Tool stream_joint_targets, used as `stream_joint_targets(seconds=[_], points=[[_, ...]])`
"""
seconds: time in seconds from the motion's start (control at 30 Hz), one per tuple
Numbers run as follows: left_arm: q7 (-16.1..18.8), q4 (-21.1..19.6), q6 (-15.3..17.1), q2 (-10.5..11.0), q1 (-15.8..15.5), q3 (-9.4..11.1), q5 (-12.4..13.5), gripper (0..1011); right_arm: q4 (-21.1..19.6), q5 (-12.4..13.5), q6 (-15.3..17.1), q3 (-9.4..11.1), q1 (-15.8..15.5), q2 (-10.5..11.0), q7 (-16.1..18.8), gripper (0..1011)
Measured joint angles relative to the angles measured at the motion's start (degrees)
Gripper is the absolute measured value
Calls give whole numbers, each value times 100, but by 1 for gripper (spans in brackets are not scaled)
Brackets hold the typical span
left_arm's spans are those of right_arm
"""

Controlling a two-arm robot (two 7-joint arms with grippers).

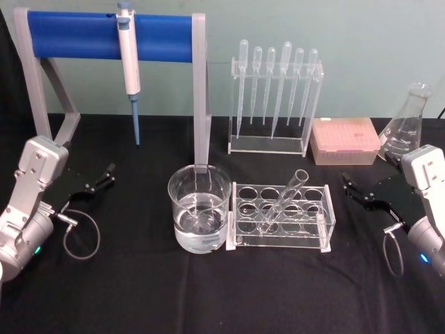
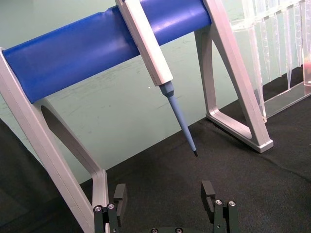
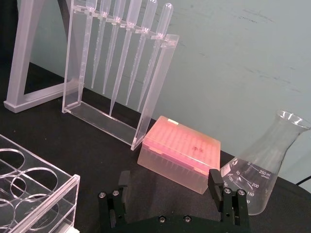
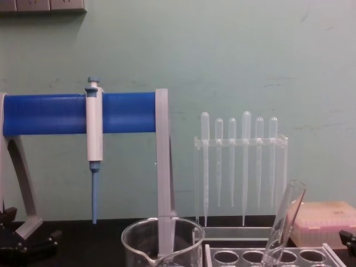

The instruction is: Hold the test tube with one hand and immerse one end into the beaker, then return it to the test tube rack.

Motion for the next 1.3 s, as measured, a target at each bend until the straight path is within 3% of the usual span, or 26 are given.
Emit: stream_joint_targets(seconds=[1.3], points=[[0, 0, 0, 0, 0, 0, 0, 1000, 0, 0, 0, 0, 0, 0, 0, 1003]])
